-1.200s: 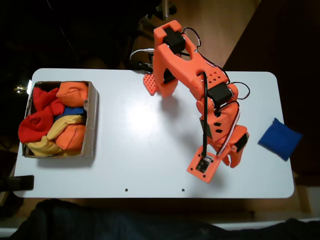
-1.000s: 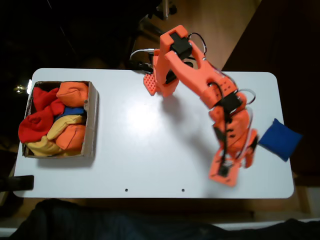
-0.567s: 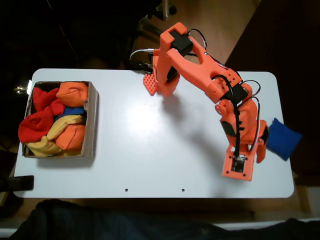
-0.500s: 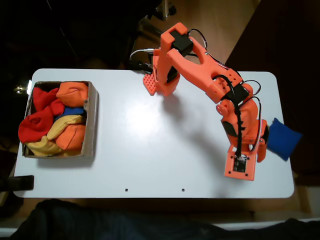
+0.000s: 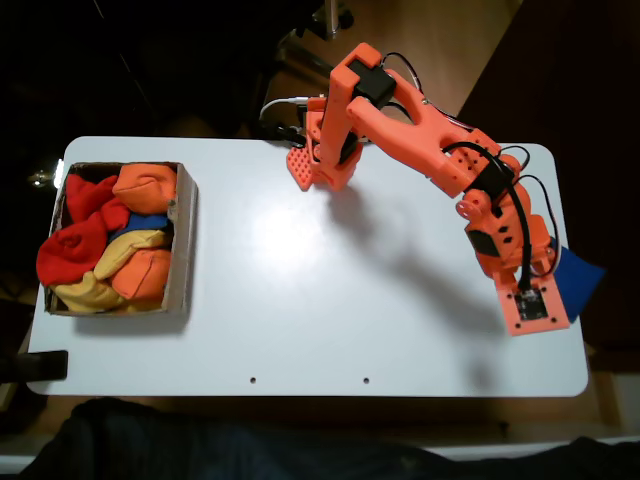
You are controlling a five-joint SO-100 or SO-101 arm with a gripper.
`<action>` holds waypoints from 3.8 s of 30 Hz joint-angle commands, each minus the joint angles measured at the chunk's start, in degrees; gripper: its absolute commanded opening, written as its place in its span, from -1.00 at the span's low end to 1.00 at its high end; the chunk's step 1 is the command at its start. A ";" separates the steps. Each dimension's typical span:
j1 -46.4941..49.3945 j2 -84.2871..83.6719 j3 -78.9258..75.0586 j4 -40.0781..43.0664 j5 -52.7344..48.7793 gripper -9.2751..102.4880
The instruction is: Grasp a bag and put it in the box.
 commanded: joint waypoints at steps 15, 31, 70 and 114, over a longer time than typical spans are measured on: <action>-8.26 -0.97 -0.09 -1.49 -5.80 -0.76; -10.90 -2.81 0.62 -3.60 -10.28 -0.76; -17.93 -11.51 2.99 -15.12 -26.19 -0.76; -15.03 -23.82 -8.61 -21.53 -25.05 -0.75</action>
